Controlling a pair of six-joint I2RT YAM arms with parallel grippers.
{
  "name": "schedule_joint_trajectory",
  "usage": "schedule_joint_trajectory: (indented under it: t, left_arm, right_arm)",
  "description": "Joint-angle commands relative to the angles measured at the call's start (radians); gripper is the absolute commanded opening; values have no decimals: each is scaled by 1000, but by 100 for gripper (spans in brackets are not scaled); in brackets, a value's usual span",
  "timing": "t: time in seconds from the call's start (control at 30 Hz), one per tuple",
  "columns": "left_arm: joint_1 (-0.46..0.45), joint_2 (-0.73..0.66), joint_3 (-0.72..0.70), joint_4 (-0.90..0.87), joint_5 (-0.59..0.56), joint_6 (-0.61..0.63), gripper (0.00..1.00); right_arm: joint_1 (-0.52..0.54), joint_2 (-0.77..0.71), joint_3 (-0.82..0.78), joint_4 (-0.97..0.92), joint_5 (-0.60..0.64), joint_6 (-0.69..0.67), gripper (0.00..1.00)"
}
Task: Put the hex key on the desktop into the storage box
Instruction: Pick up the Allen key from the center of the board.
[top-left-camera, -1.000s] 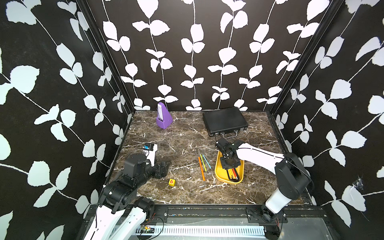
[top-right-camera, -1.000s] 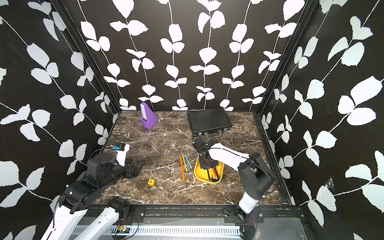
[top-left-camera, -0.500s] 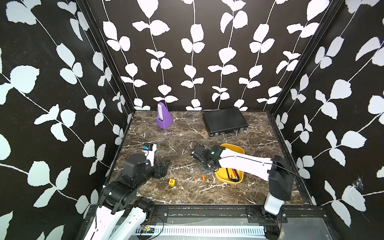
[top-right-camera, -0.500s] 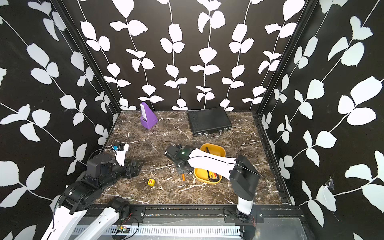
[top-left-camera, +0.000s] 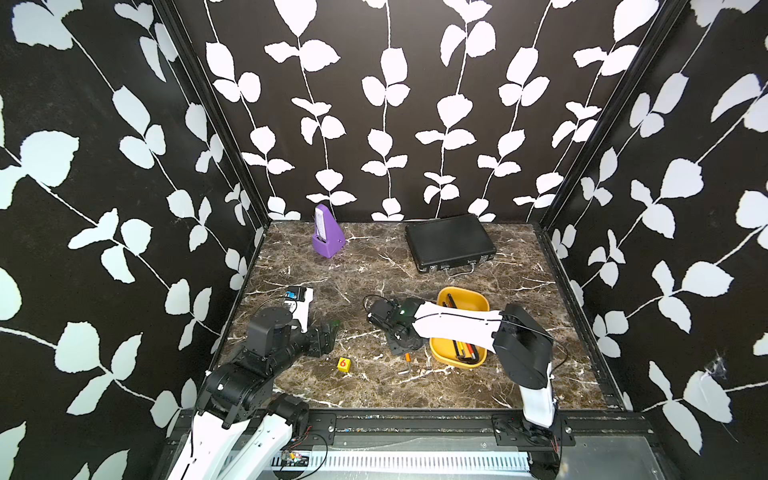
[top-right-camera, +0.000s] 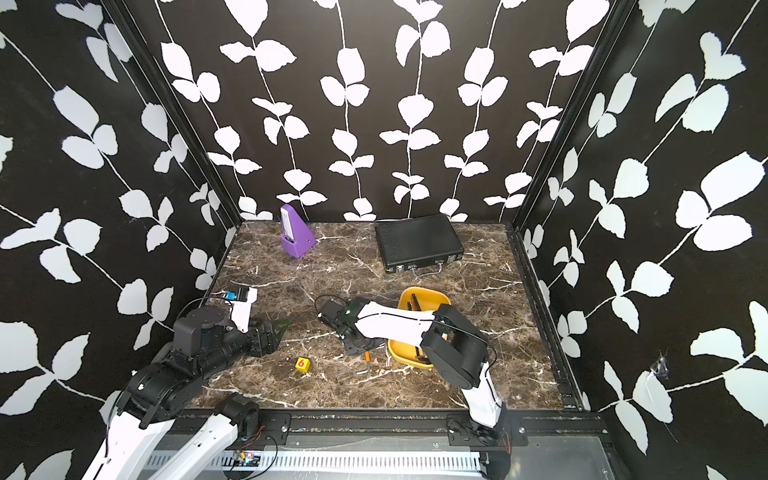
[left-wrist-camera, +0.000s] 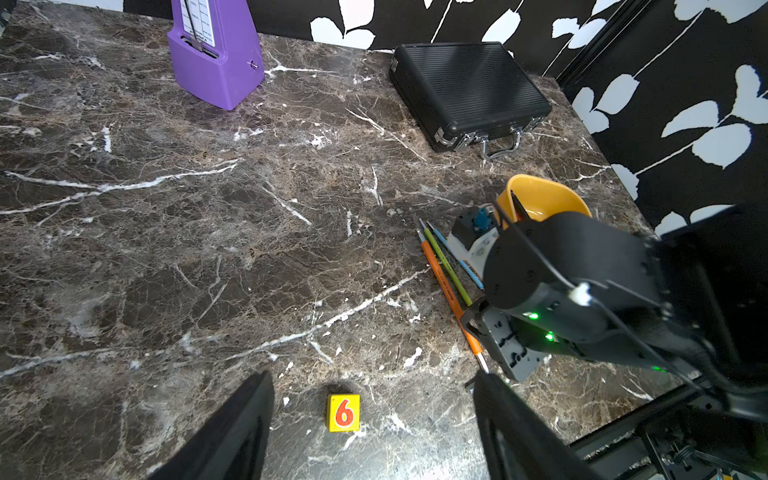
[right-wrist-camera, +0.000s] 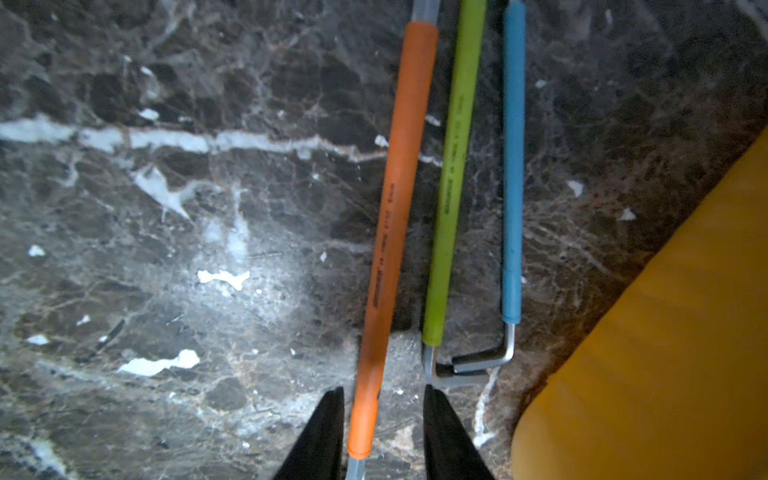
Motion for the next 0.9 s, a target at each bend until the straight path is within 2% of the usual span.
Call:
schedule_joint_trajectory:
  t: [0.0,0.57,0.67,0.87]
  left_arm:
    - [-4,-11,-10,1,-12,-3,76]
    - [-3,-4,-9,-1,-13,-5,77]
    - [-4,-3,-9,-1,-13,-5,76]
    - [-4,-3,-9,-1,-13,-5,77]
  right_arm:
    - [-1,19,28,6,-6,10,33]
    - [-27,79,12,41,-48,25,27]
    - [-33,86,4,50,-61,36,23]
    - [-51,101,-18,74,-94,55,21]
